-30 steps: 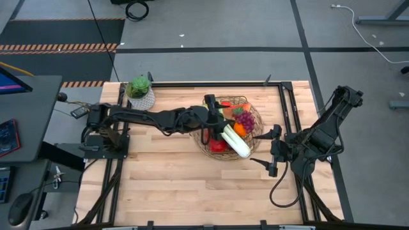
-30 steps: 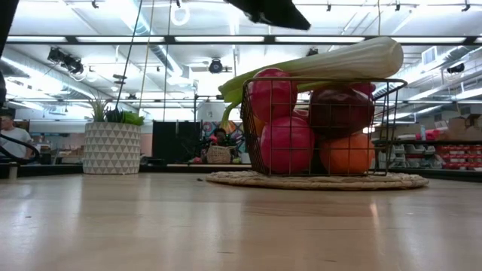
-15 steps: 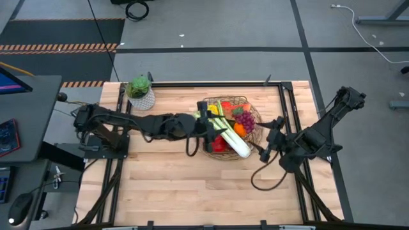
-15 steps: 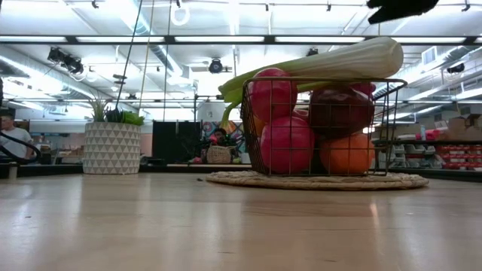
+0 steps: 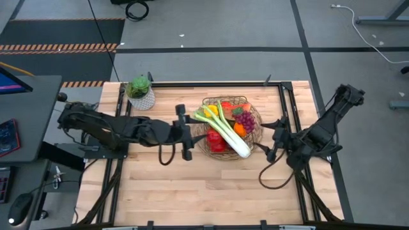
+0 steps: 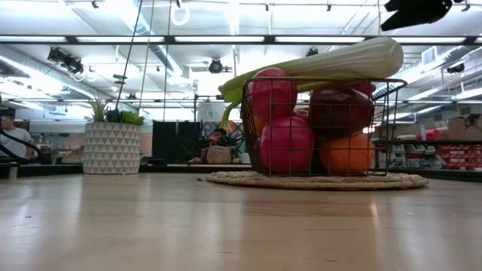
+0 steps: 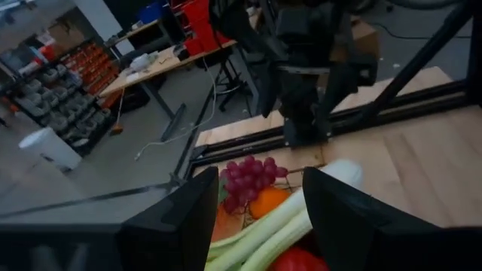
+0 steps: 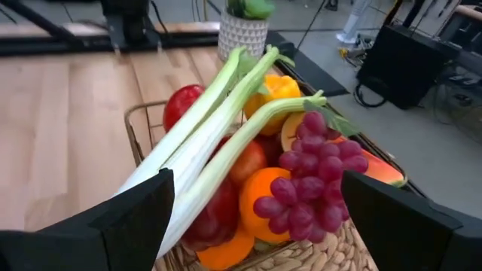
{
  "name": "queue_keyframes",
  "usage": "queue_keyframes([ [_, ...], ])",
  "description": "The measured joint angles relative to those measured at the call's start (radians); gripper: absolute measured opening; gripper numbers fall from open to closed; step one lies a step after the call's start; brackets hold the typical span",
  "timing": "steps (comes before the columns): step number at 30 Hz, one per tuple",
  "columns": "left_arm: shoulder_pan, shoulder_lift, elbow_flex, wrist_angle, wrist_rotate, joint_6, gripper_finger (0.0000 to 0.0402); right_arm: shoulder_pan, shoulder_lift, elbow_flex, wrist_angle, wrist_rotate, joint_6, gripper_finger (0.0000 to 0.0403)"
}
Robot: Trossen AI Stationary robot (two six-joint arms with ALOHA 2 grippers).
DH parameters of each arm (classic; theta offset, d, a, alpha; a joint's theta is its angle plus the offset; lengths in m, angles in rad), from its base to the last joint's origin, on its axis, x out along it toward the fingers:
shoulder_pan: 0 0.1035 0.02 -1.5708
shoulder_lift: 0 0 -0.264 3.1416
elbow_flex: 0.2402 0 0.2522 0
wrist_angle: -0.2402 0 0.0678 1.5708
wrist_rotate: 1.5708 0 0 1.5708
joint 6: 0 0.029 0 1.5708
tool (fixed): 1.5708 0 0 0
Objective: Build produce basket
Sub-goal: Return to Home position
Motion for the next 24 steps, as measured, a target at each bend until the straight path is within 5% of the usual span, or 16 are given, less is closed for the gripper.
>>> queue_keyframes([
  [15,-0.013,-0.235,-0.435,0.198,-0.140,-0.136,0.0201,0.003,-0.208,-0.196,0.172,0.094,-0.009,0.0384],
  [24,0.018,-0.497,-0.699,0.352,-0.163,-0.235,0.0201,-0.109,-0.267,-0.207,0.298,-0.078,-0.303,0.0384],
])
